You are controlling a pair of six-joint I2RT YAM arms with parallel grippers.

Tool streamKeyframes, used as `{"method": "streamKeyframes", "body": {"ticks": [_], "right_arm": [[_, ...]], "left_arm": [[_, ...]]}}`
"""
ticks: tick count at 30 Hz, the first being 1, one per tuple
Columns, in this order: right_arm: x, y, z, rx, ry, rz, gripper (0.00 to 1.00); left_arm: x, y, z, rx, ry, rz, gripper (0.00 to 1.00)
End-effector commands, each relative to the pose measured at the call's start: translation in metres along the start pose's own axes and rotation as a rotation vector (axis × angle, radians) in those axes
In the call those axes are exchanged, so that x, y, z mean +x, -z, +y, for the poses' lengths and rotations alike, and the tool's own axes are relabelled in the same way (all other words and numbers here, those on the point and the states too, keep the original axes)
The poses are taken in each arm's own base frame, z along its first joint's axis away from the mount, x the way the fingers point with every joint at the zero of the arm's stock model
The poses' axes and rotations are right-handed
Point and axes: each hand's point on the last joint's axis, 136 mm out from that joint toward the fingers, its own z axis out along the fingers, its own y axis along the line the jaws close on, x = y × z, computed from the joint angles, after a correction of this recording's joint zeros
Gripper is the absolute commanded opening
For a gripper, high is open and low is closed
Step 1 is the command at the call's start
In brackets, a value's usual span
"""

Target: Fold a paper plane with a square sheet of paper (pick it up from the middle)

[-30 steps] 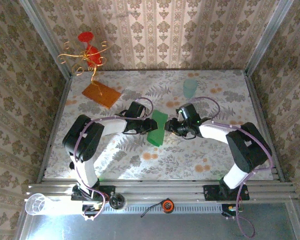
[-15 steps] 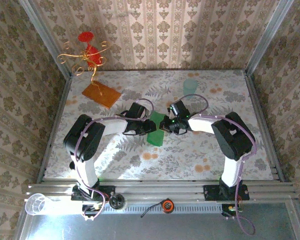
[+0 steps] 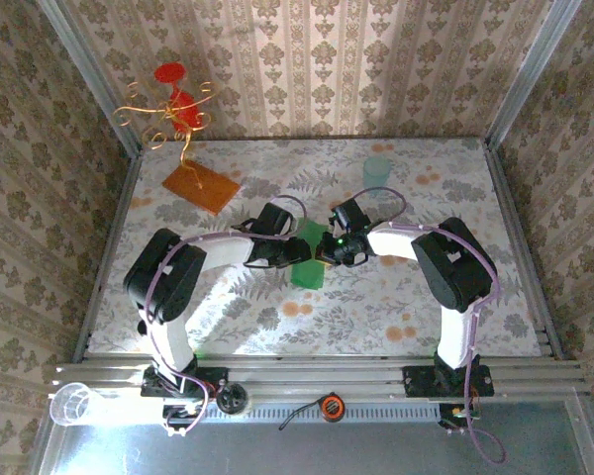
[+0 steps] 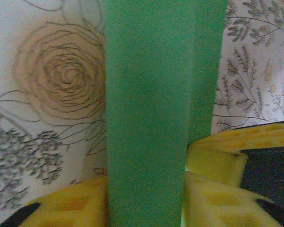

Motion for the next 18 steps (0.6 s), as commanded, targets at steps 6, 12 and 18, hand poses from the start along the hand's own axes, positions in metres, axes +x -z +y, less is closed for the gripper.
{"method": "streamKeyframes", "body": {"ticks": [6, 12, 18], "right_arm": [[0.017, -0.01, -0.019, 0.072, -0.026, 0.069, 0.1], [0.015, -0.008, -0.012, 0.039, -0.037, 0.059, 0.11], [0.014, -0.006, -0.008, 0.008, -0.046, 0.051, 0.12]], "left_arm": [[-0.003, 0.03, 0.01, -0.131, -0.071, -0.017, 0.61], [0.003, 0.026, 0.007, -0.172, -0.137, 0.035, 0.66], [0.006, 0.015, 0.005, -0.193, -0.17, 0.084, 0.66]]}}
